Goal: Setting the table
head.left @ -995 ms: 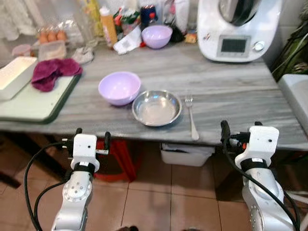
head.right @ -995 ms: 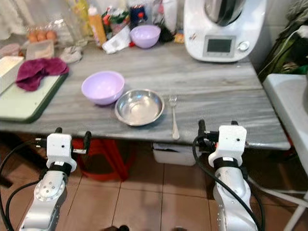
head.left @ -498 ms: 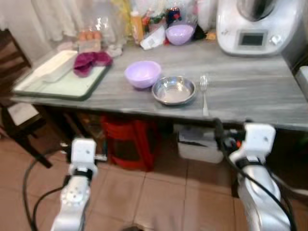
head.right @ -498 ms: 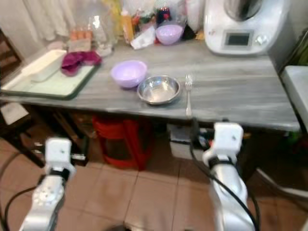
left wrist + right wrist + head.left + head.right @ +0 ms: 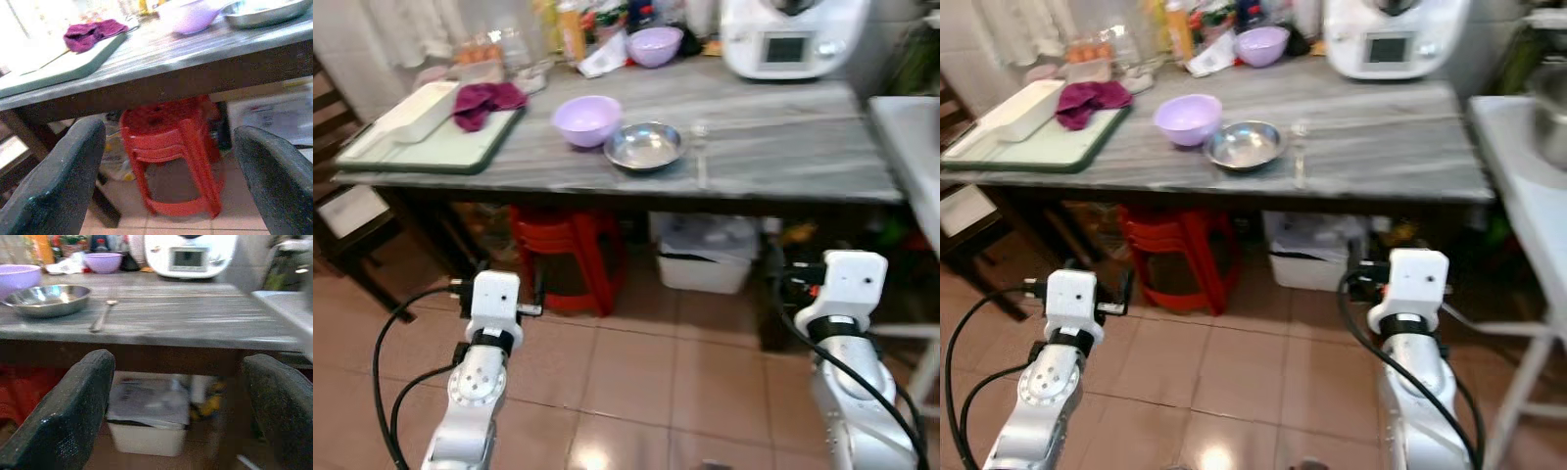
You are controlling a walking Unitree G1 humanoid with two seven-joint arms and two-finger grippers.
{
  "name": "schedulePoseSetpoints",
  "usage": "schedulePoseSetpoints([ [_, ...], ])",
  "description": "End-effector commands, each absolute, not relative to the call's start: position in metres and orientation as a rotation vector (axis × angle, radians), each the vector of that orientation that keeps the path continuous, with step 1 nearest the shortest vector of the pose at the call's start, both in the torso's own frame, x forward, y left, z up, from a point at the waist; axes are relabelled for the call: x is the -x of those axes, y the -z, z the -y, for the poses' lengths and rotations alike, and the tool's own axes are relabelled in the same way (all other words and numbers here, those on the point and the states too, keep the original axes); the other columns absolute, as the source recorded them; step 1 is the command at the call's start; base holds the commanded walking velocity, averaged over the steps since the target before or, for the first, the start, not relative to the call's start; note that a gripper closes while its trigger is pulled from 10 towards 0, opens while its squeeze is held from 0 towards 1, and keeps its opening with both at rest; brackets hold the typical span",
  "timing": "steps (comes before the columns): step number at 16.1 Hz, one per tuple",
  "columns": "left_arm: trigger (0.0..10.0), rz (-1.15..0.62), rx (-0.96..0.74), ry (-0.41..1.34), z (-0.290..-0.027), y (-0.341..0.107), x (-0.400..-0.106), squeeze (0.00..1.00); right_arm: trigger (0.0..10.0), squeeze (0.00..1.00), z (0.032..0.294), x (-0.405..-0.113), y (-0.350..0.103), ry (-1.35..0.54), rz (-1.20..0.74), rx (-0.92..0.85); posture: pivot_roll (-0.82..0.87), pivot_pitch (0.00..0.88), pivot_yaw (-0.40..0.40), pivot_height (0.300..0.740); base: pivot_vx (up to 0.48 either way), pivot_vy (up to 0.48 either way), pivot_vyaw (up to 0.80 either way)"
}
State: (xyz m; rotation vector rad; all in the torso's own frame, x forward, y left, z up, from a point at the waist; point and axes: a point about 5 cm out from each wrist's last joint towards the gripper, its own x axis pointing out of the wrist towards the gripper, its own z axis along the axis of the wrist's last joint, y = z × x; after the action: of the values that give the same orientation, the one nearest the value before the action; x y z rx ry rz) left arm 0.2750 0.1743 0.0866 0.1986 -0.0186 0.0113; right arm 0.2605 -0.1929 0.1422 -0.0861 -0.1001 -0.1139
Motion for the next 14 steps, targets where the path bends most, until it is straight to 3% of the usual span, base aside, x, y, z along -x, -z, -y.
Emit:
schedulePoseSetpoints([
  [1, 10.0, 0.004, -0.214, -0.026, -0.181, -0.084, -0.272, 0.00, 10.0, 0.00, 0.185, -0.261, -0.140, 0.076, 0.079, 0.056, -0.22, 0.087, 0.096, 0.740, -0.277, 0.000, 0.00],
  [4, 10.0, 0.010, -0.216, -0.015, -0.180, -0.085, -0.272, 0.00, 10.0, 0.00, 0.183, -0.261, -0.138, 0.062, 0.067, 0.042, -0.22, 0.090, 0.097, 0.740, -0.275, 0.000, 0.00],
  [14, 10.0, 0.036, -0.146, 0.112, -0.171, -0.090, -0.273, 0.00, 10.0, 0.00, 0.184, -0.260, -0.141, 0.058, 0.086, 0.031, -0.22, 0.096, 0.099, 0.740, 0.000, -0.035, 0.00],
])
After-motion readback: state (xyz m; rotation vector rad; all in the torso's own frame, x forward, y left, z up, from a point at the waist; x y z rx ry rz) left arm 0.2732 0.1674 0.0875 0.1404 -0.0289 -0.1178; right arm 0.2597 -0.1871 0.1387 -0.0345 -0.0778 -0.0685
